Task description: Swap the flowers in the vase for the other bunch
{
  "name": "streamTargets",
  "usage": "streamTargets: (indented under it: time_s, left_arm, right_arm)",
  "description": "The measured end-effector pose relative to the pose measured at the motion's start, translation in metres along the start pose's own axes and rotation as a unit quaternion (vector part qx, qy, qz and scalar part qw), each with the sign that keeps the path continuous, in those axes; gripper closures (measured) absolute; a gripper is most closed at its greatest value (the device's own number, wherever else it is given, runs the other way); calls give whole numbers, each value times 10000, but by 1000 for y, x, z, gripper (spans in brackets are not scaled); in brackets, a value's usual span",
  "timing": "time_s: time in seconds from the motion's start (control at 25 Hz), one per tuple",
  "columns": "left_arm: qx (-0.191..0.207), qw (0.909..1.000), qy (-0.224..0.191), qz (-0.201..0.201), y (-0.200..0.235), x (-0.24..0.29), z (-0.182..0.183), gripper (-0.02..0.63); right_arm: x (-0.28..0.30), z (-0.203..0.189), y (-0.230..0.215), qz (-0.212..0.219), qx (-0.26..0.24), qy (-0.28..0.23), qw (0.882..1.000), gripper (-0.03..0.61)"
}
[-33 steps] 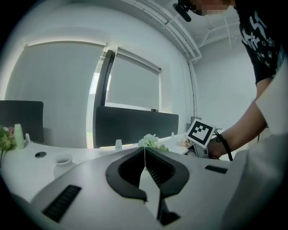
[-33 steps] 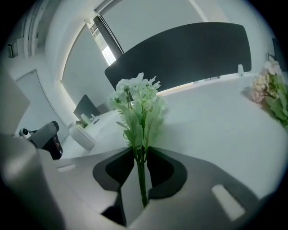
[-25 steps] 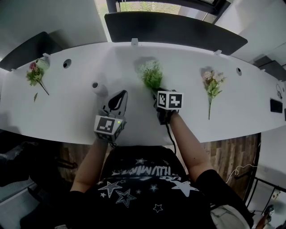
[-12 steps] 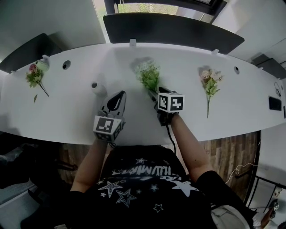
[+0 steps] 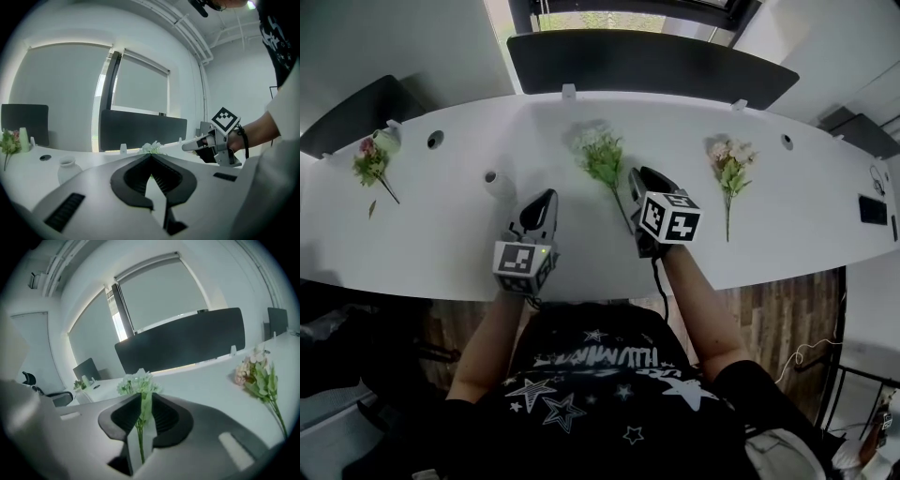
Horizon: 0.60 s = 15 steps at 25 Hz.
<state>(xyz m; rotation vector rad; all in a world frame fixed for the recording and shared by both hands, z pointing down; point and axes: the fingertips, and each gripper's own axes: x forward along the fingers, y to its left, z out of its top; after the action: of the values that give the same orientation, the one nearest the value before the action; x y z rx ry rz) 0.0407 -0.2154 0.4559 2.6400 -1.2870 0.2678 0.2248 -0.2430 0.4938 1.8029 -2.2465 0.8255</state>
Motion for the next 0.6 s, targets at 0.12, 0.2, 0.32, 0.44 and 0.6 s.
streamTargets:
  time_s: [0.12, 0.2, 0.32, 0.44, 0.6]
  left_arm:
    - [76, 9999, -79, -34, -6, 0, 2, 606]
    - [162, 9998, -93, 17, -9, 0, 4, 606]
    - [216, 9997, -61, 55, -14, 0, 4, 606]
    - [323, 9994, -92, 28, -21, 3, 7, 606]
    - [301, 9995, -41, 45, -29, 7, 6, 606]
  right_arm:
    - [-15, 20, 3, 45, -6, -411, 9991, 575]
    - [-25, 31, 8, 127, -52, -642, 9978, 575]
    - [-34, 41, 17, 366, -125, -827, 9958, 576]
    - [-41, 44, 27, 631, -196, -855, 9941, 577]
    - [-50, 44, 35, 924, -351, -845, 9915, 577]
